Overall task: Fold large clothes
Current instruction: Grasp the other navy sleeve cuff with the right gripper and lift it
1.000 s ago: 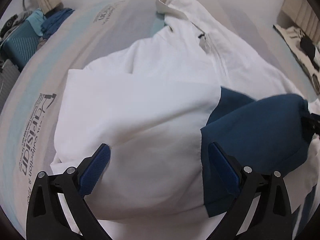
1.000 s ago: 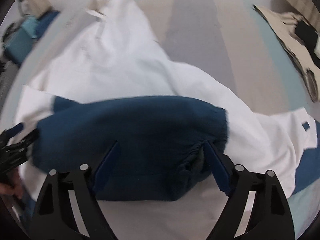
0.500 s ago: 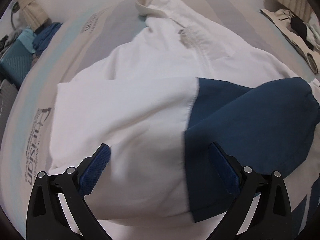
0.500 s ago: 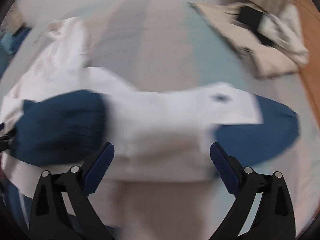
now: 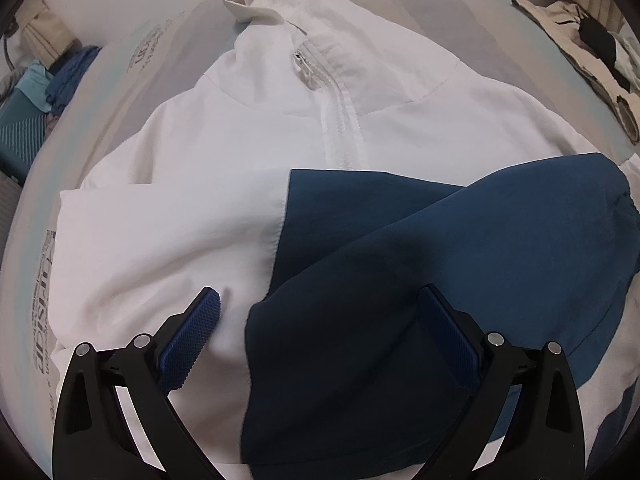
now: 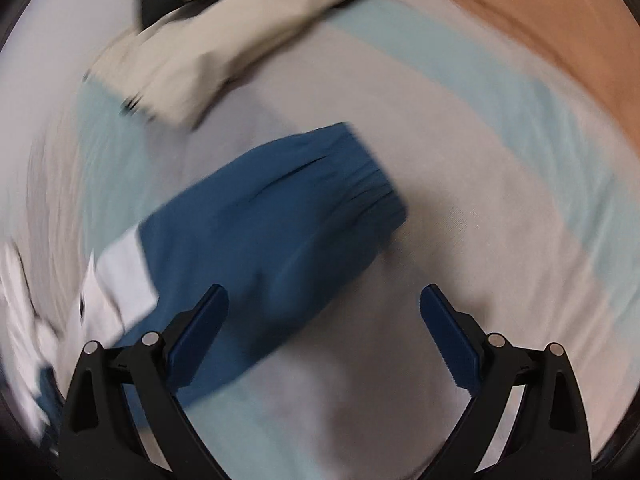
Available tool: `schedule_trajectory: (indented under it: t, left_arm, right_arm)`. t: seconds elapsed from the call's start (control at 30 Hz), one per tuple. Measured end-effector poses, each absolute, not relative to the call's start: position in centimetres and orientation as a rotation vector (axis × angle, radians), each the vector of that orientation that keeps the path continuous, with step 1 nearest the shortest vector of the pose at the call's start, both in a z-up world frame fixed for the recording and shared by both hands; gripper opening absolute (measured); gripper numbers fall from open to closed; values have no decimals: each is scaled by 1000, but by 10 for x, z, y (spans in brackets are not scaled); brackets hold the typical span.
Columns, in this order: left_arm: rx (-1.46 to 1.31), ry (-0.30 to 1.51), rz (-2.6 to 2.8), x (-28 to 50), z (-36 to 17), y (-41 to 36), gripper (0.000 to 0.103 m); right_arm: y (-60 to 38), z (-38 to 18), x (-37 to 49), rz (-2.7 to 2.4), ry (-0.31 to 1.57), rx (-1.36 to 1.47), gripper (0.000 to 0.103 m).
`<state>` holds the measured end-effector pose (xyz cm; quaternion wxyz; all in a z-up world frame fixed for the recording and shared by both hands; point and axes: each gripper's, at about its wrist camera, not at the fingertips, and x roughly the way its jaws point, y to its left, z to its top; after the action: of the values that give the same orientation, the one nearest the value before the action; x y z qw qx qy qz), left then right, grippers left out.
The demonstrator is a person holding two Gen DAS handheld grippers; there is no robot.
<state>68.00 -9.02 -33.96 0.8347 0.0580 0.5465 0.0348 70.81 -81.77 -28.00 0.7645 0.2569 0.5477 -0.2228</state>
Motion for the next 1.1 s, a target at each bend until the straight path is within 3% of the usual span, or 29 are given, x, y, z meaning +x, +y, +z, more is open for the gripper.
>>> schedule_trajectory:
  t: [0.2,0.4,0.67,0.9,1.0,1.1]
  left_arm:
    - [121,1161,91,686,-345,-97,97]
    - [116,1157,100,689,-349,-99,97]
    - [100,1184,109,690,-347,-100,97]
    - [120,1180,101,691,-345,-101,97]
    - [121,1176,102,690,-346,-101,97]
    - [100,1179,110,690,-348,-100,97]
  right_arm:
    - [-834,-300,717,-469,1216,676,66]
    - [-848,-310,722,-479,1178,760,56]
    - [-854,-316,710,-560,1092,1001,55]
    - [-842,-306,717,-517,1105,952,15]
    - [-835,-297,721,-514,1111,892,8]
    - [-832,-286,714,-528,1108,854,8]
